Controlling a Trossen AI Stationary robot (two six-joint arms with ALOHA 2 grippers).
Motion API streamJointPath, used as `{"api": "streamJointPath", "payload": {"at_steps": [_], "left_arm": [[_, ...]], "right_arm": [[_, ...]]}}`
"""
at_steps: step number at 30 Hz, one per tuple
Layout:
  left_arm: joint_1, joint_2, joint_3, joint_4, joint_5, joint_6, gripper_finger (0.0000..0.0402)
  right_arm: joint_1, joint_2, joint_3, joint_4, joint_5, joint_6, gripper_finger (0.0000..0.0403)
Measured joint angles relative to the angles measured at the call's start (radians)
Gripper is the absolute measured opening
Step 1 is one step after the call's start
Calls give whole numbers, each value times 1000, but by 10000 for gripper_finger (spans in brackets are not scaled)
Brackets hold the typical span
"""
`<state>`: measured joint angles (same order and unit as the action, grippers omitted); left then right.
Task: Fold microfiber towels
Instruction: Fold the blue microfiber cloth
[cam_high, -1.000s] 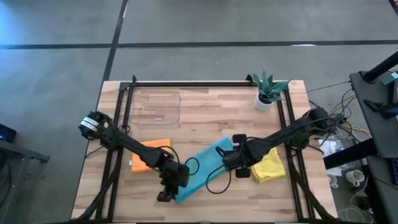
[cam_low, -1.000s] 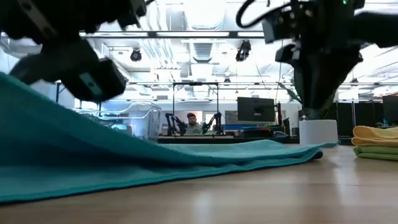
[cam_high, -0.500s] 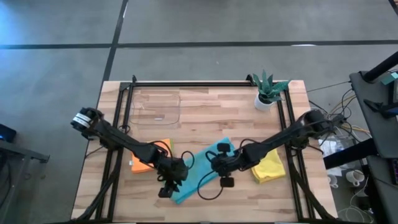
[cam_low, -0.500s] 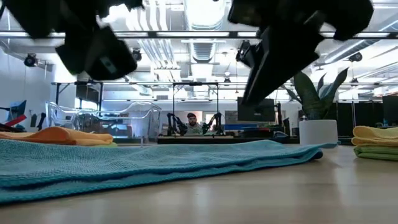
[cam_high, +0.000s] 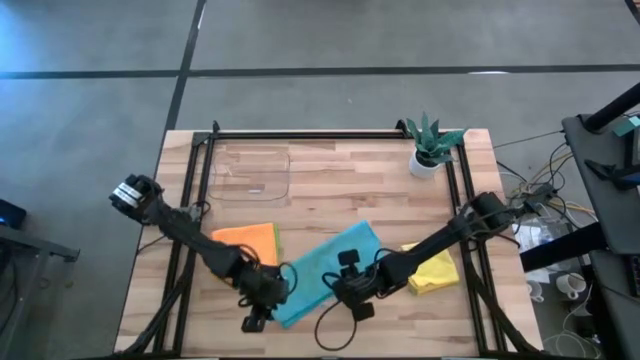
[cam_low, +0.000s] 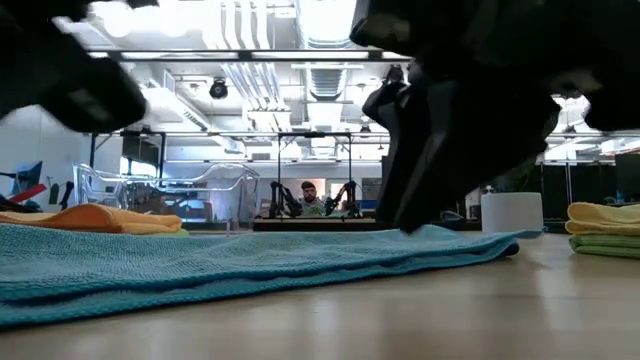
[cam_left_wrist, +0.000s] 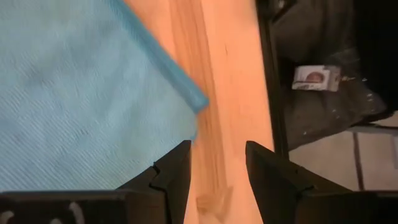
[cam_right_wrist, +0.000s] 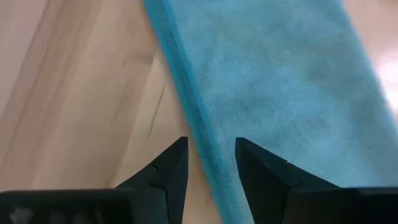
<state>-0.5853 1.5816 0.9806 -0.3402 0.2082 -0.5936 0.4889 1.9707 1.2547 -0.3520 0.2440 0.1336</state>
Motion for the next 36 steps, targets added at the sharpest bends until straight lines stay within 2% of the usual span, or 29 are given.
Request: {"api": "streamJointPath", "payload": {"at_steps": [5, 10, 13, 16, 19, 23, 30, 36], "left_arm": [[-73, 3, -52, -12, -39, -144, 137], [-105, -5, -79, -127, -59, -297, 137], [-120, -9, -91, -208, -126, -339, 137], [-126, -10, -113, -226, -241, -344, 137], [-132, -8, -133, -215, -353, -364, 137], [-168, -8, -158, -195, -433, -449, 137], [-237, -8, -230, -15, -625, -536, 137], [-240, 6, -281, 77, -652, -549, 136]], "right_arm": [[-3, 77, 59, -1, -4, -34, 117], [-2, 135, 141, -10, 1, -70, 107], [-2, 142, 167, -12, 1, -90, 104], [-3, 142, 176, -13, 3, -89, 106], [-3, 142, 177, -15, 3, -85, 106], [2, 142, 170, -16, 3, -69, 102], [2, 142, 164, -15, 3, -67, 95], [2, 142, 164, -9, 3, -81, 93]]}}
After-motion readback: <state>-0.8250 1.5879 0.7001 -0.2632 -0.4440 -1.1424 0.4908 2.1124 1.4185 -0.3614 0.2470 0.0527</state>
